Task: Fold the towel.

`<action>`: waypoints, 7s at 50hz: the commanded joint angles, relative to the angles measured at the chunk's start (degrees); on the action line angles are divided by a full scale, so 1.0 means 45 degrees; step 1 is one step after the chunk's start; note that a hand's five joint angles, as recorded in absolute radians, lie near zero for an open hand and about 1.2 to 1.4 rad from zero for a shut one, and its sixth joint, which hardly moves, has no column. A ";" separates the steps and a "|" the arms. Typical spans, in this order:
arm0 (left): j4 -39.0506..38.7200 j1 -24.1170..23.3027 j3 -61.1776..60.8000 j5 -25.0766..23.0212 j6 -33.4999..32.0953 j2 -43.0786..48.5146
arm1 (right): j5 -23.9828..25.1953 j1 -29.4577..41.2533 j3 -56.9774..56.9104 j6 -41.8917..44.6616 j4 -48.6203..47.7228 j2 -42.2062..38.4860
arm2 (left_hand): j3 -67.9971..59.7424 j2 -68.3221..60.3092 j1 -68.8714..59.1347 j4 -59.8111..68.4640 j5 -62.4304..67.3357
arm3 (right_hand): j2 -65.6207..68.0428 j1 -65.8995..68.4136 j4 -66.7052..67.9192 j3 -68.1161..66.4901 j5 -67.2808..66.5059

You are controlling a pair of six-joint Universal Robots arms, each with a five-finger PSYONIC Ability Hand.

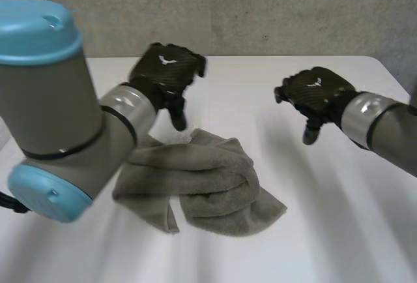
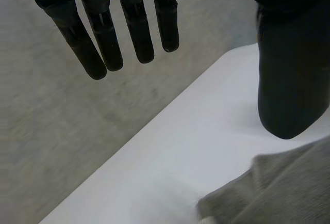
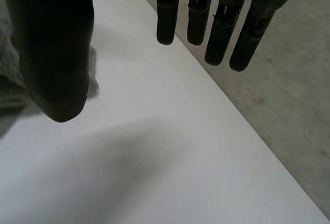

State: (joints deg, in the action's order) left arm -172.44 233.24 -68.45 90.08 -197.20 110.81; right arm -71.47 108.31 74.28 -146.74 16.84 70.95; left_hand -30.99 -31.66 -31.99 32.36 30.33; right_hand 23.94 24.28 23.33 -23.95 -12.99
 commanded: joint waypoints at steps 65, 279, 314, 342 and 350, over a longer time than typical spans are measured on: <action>-0.2657 0.3424 0.5582 -0.0780 0.1186 0.2232 | -0.2536 0.3373 -0.5296 -0.0868 -0.8059 -0.2524 | -1.0892 -1.0743 -1.0668 1.0588 0.8815 | 1.2458 1.2382 1.2594 -1.2456 -1.2669; -0.2091 0.4869 -0.1727 -0.3010 -0.1135 0.1153 | 0.0044 -0.1003 -0.4219 0.0831 0.2375 -0.1132 | -1.0892 -1.0743 -1.0668 1.0588 0.8815 | 1.2458 1.2382 1.2594 -1.2456 -1.2669; -0.5314 0.4986 0.2312 -0.2514 0.2068 0.1451 | -0.0623 -0.0299 -0.3229 -0.0673 -0.4509 -0.1038 | -1.0892 -1.0743 -1.0668 1.0588 0.8815 | 1.2458 1.2382 1.2594 -1.2456 -1.2669; -0.6622 0.4538 -0.4672 -0.3631 0.0269 0.1509 | -0.0328 -0.0182 0.1773 0.0597 -0.3488 0.1205 | -0.0227 -0.0078 -0.0003 -0.0077 -0.1850 | 1.2458 1.2382 1.2594 -1.2456 -1.2669; -0.7168 0.4245 -0.4087 -0.3651 -0.0062 0.2151 | -0.0348 -0.0299 0.2398 0.0597 -0.3547 0.1812 | 0.2896 0.3045 0.3120 -0.3200 -0.4973 | 1.2458 1.2382 1.2594 -1.2456 -1.2669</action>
State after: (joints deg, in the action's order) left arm -202.94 253.22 -88.88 73.73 -196.19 118.11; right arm -72.94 107.16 83.30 -144.05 1.05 77.88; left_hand -23.18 -25.08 -24.02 24.13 22.46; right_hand 76.66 76.40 76.68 -76.74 -67.15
